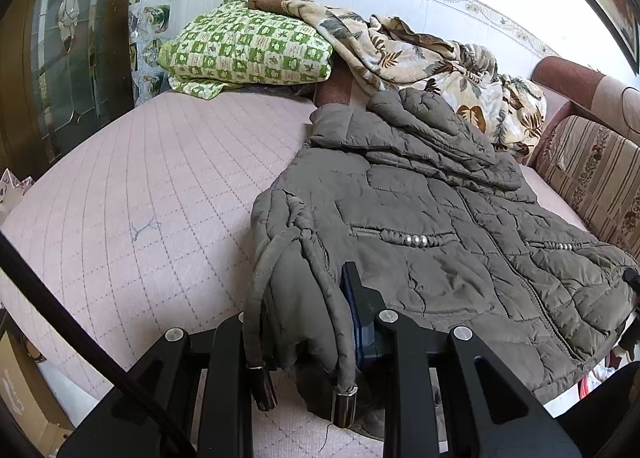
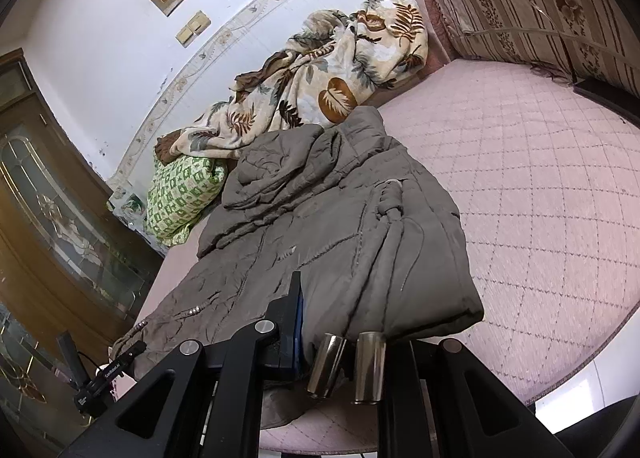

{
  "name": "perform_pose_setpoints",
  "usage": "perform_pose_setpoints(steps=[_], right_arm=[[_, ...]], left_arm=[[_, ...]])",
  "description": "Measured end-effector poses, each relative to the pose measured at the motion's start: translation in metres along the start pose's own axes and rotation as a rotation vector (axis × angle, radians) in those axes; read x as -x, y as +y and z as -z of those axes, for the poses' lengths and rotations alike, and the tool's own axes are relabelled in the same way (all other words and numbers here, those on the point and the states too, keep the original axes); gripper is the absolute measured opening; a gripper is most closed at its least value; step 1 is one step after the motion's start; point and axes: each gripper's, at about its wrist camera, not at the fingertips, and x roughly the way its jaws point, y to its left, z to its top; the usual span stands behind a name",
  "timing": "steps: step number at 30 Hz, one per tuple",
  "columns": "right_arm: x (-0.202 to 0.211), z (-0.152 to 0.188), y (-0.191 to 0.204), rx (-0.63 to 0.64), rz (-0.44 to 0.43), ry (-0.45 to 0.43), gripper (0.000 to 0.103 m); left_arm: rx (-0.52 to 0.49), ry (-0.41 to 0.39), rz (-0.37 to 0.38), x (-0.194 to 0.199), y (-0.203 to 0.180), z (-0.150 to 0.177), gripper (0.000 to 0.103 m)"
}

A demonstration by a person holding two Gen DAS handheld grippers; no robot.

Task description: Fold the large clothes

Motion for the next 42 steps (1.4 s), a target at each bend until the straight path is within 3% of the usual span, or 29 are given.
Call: perform_pose_setpoints(steps=[29, 42], right_arm=[[-0.004, -0.065, 0.038, 0.047, -0.069, -0.065, 0.015], [-0.019, -0.116, 0.063, 0.07, -0.1, -0.109, 0.015]], left_arm=[[-0.014, -0.041, 0.046, 0.014, -0.011, -0.067, 0.023], [-0.031, -0.069, 0.068, 0.009, -0.019, -0.125, 0.023]])
